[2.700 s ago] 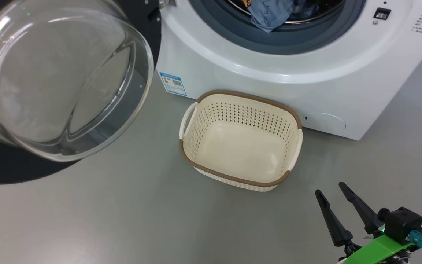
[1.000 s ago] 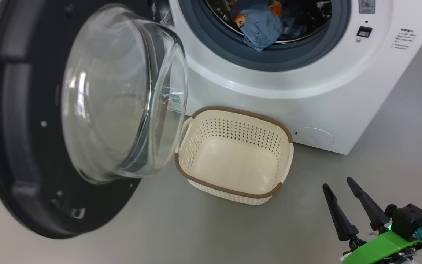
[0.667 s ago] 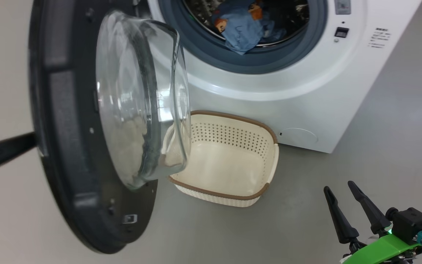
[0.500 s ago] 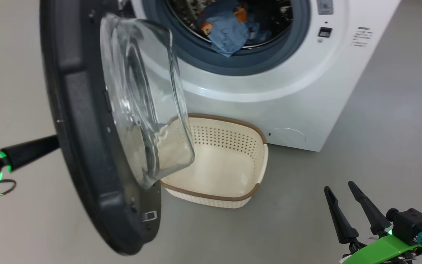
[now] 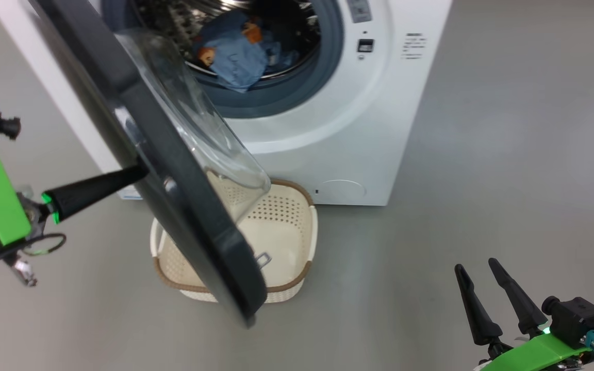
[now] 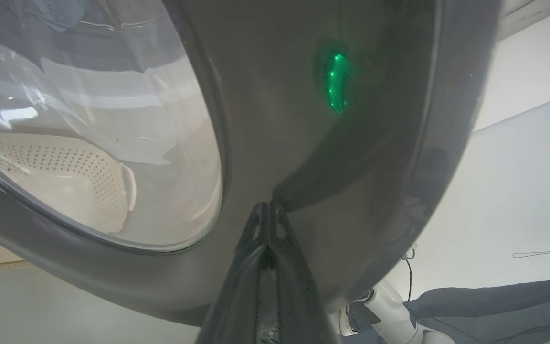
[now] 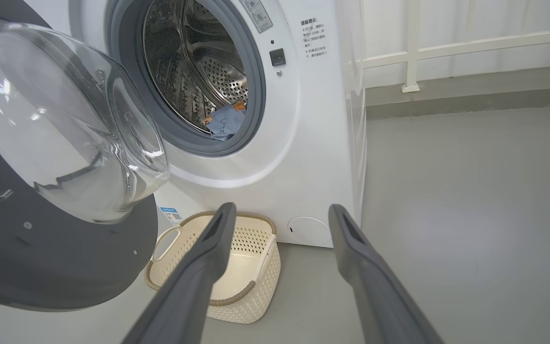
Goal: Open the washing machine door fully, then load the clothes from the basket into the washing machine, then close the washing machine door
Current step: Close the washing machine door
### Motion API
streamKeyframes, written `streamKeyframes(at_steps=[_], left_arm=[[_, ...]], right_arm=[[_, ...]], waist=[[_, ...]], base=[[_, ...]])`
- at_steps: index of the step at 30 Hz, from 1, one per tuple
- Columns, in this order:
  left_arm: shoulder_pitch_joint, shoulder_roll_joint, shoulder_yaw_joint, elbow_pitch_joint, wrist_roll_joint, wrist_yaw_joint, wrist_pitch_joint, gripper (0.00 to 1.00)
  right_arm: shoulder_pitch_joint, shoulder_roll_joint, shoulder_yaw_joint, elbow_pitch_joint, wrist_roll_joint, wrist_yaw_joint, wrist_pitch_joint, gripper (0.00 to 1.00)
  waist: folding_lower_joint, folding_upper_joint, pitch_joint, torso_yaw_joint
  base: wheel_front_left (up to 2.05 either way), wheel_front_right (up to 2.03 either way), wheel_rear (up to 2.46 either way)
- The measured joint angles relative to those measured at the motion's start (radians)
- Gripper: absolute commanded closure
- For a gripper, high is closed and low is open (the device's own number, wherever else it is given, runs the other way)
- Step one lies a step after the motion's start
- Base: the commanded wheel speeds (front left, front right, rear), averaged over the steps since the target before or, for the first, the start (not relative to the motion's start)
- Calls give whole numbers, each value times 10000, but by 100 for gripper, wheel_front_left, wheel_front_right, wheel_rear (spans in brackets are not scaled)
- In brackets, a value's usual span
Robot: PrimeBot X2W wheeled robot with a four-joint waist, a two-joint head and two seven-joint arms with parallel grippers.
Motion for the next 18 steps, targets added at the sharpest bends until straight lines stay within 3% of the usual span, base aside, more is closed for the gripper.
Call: streamKeyframes(at_steps=[9, 18], left_arm=[[-601, -433, -173, 297, 268, -2, -700, 100], [-507, -389, -307, 247, 428, -4, -1160, 100]], right_arm=[[-12, 113, -92, -19, 0, 0, 0, 0], [-29, 163, -142, -21, -2, 0, 0, 0]], waist=[[0, 0, 60, -872], [0, 0, 136, -773]], base=[[0, 0, 0], [0, 0, 0]])
